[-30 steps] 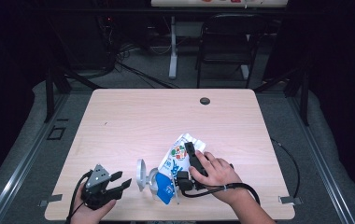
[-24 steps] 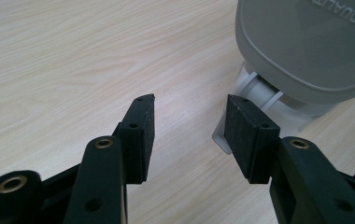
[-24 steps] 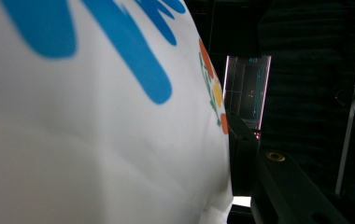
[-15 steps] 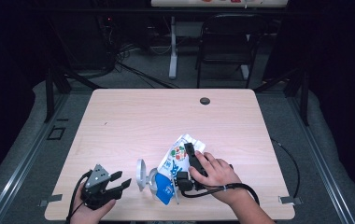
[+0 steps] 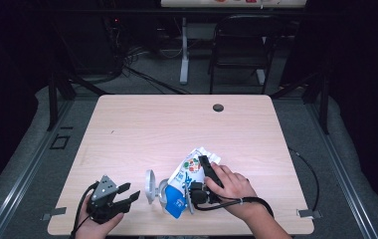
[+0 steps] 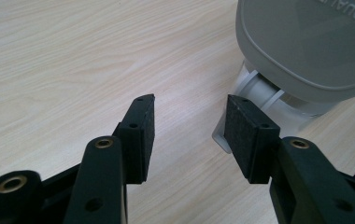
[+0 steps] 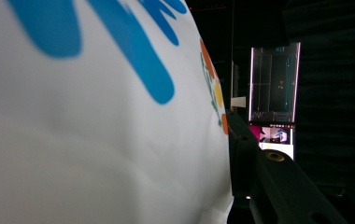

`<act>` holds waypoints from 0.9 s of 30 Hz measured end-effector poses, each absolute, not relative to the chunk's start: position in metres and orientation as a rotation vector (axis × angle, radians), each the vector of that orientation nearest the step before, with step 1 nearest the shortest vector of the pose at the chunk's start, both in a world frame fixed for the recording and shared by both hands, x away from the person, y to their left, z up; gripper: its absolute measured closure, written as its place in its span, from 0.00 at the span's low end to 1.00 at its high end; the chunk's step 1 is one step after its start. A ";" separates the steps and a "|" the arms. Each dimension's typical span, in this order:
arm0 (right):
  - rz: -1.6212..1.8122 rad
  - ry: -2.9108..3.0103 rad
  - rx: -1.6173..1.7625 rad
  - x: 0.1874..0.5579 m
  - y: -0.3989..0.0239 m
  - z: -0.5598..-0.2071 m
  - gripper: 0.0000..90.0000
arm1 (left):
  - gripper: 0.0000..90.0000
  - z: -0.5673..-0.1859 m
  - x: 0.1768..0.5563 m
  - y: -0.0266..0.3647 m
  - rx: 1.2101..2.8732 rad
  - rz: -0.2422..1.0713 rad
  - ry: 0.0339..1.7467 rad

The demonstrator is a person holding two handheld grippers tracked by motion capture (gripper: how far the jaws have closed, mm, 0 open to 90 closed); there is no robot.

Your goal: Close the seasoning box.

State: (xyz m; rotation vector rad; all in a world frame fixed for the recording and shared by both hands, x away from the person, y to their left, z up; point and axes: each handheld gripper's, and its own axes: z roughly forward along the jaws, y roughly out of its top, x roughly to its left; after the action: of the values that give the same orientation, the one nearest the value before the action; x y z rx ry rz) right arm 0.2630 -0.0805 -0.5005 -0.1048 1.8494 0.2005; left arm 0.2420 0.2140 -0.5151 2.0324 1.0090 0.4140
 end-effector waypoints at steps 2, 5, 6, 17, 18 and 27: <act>0.192 1.856 -0.099 0.262 -0.080 -0.500 0.77 | 0.60 -0.515 0.242 0.214 2.030 0.414 1.009; 0.215 1.870 -0.085 0.262 -0.080 -0.502 0.77 | 0.60 -0.515 0.242 0.214 2.024 0.410 1.017; 0.215 1.876 -0.079 0.262 -0.080 -0.503 0.77 | 0.60 -0.515 0.242 0.214 2.024 0.410 1.018; 0.259 1.930 -0.024 0.263 -0.080 -0.506 0.78 | 0.60 -0.515 0.242 0.214 2.027 0.412 1.014; 0.263 1.939 -0.016 0.264 -0.081 -0.506 0.78 | 0.60 -0.515 0.242 0.214 2.030 0.414 1.011; 0.358 1.996 0.098 0.265 -0.086 -0.508 0.78 | 0.60 -0.515 0.242 0.214 2.031 0.414 1.012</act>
State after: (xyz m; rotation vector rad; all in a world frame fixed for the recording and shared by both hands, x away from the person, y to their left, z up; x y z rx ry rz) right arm 0.2653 -0.0864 -0.5076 0.0979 1.9964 0.3576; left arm 0.2420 0.2139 -0.5152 2.0313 1.0119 0.4143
